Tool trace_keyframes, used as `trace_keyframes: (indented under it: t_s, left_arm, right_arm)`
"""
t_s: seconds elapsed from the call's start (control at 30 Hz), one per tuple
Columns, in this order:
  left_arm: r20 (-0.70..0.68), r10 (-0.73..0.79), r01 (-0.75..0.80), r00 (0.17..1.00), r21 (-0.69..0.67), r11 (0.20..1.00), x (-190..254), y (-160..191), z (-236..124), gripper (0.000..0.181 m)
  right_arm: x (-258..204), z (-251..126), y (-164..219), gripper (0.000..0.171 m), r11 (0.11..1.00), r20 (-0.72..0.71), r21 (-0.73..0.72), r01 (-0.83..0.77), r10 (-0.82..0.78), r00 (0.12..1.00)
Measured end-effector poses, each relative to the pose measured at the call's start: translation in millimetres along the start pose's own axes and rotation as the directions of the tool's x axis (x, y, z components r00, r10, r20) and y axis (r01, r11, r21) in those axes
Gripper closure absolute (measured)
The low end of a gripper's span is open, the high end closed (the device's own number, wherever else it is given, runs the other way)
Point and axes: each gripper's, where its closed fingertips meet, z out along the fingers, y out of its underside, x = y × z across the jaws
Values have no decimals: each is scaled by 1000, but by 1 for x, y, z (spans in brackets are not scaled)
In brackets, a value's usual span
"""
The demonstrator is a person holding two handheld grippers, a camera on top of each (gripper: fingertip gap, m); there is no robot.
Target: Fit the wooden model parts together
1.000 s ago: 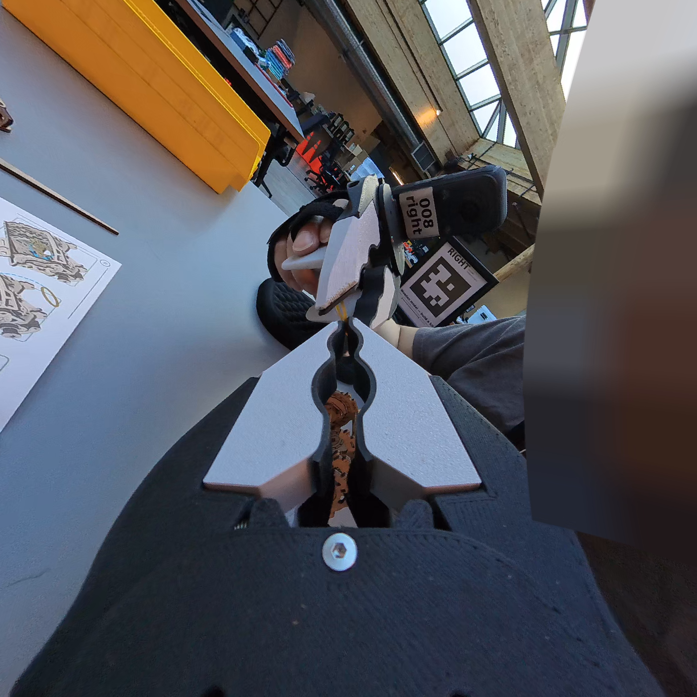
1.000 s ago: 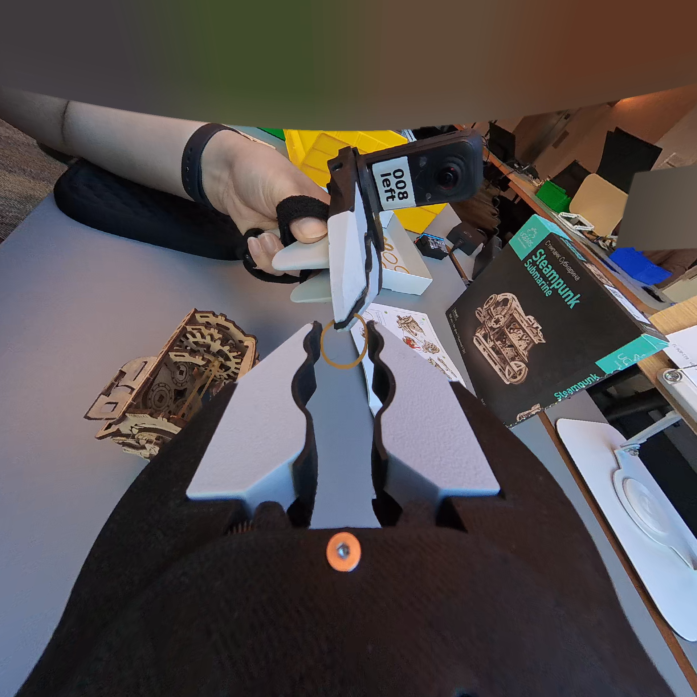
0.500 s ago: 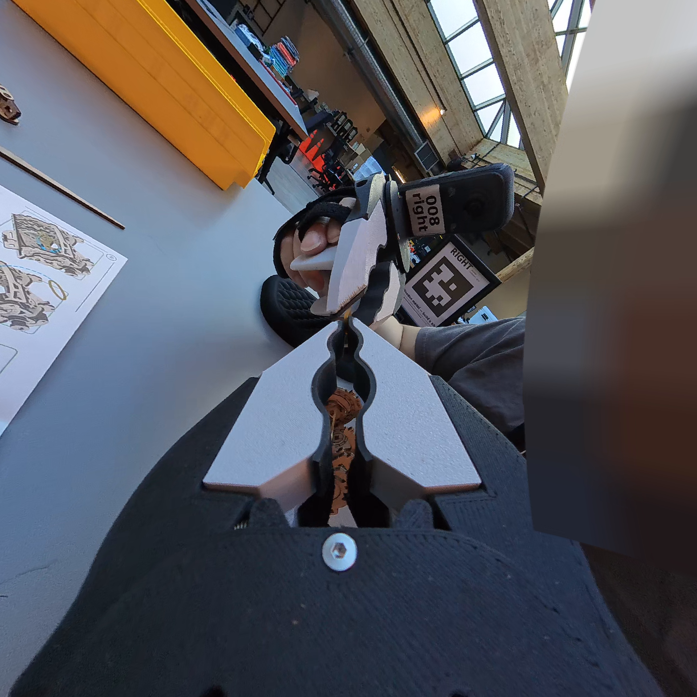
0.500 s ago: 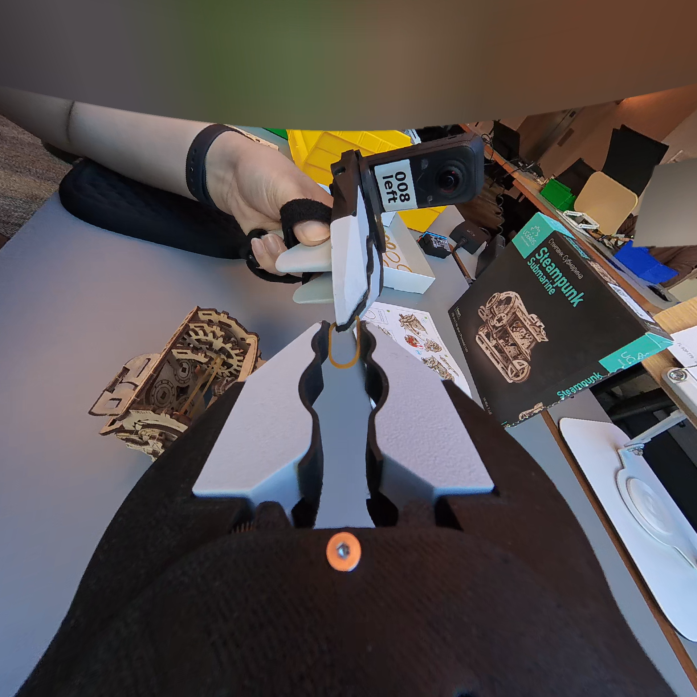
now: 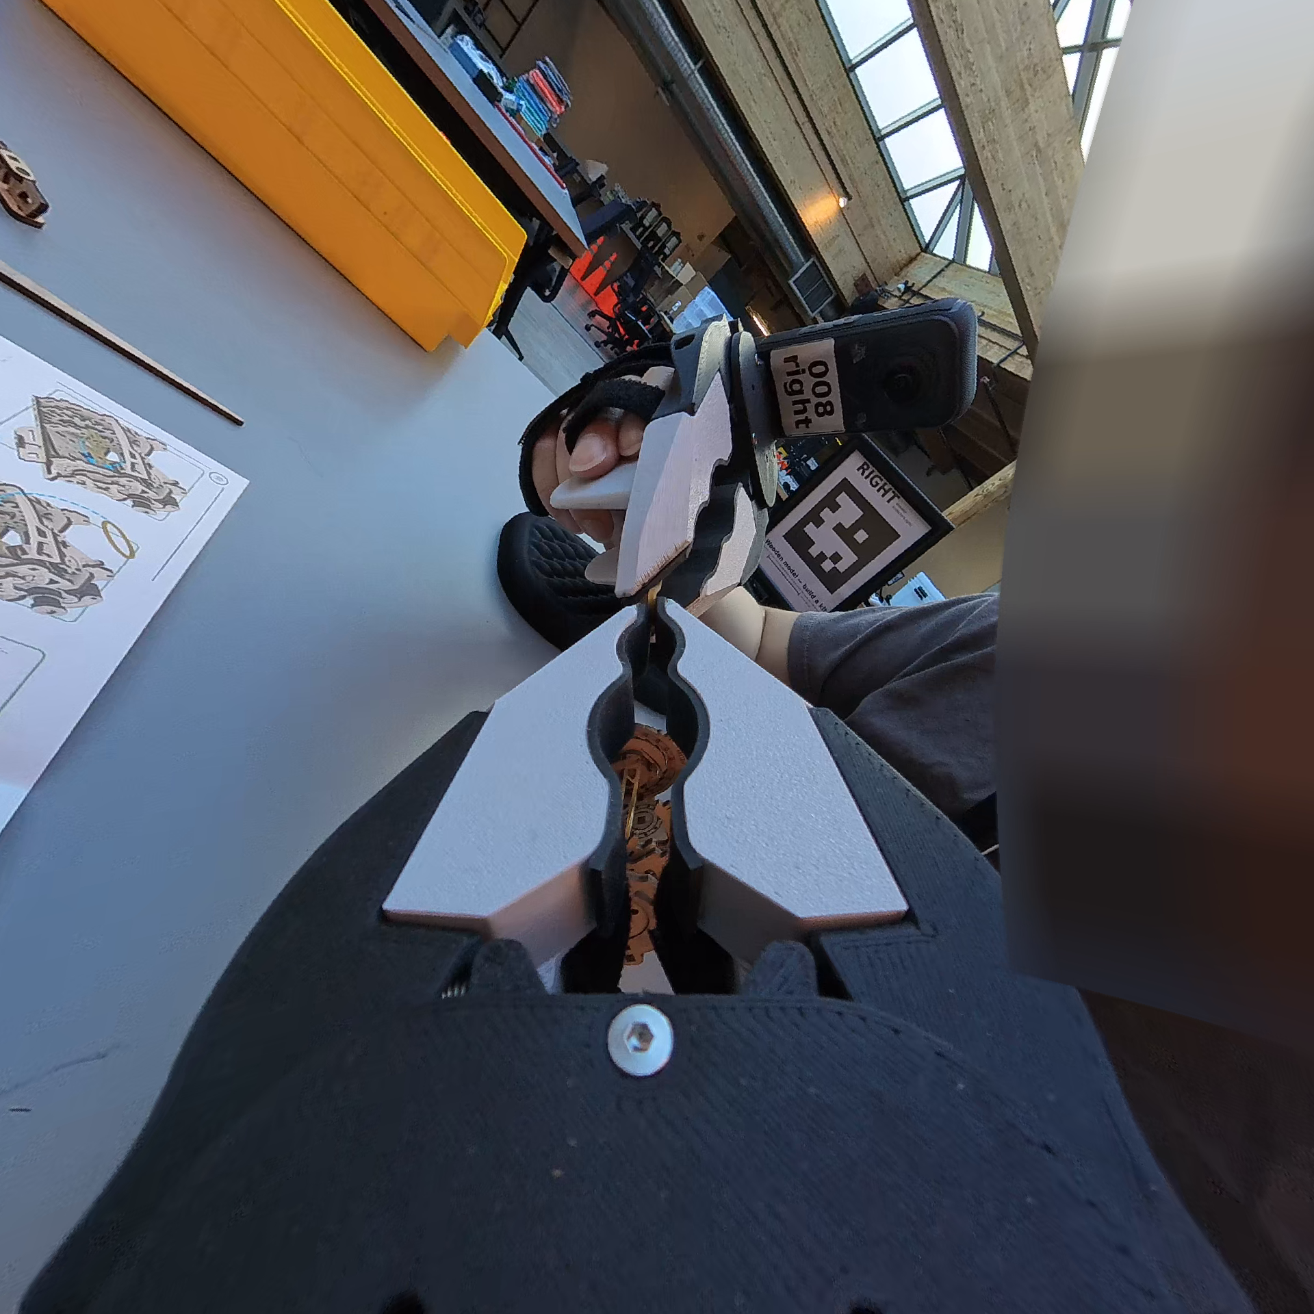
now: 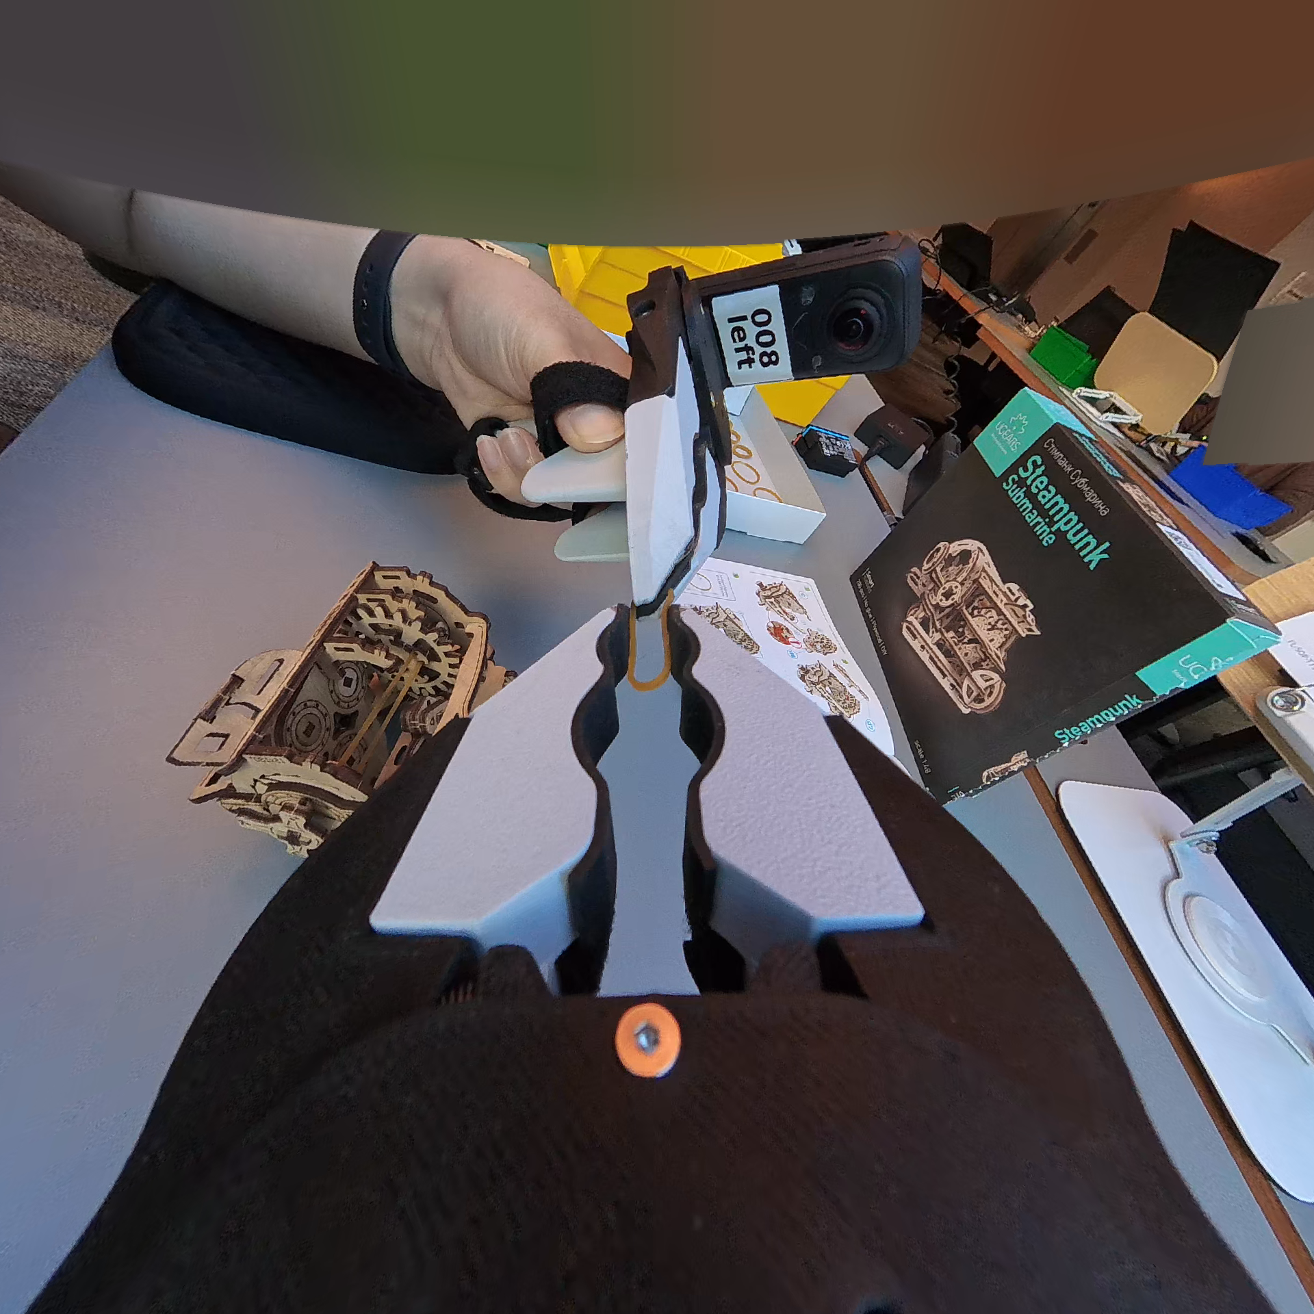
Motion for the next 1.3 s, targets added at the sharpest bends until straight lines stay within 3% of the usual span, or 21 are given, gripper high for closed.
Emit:
trace_keyframes:
  t_s: [0.03, 0.57, 1.0, 1.3]
  left_arm:
    - [2, 0, 0, 1000, -1, 1000, 0, 0, 0, 181]
    - [48, 11, -10, 999, -27, 1000, -8, 5, 1, 181]
    - [177, 23, -12, 984, -64, 998, -27, 13, 1, 181]
    - [229, 40, -24, 973, -70, 997, -34, 15, 0, 181]
  right_arm:
    - [0, 0, 0, 162, 1000, 2, -1, -1, 1, 1000]
    - [-2, 4, 11, 164, 998, 11, -63, 6, -5, 1000]
    - [-4, 14, 28, 151, 954, -43, -242, 177, -192, 980]
    - [-1, 16, 39, 144, 918, -64, -349, 189, -225, 972]
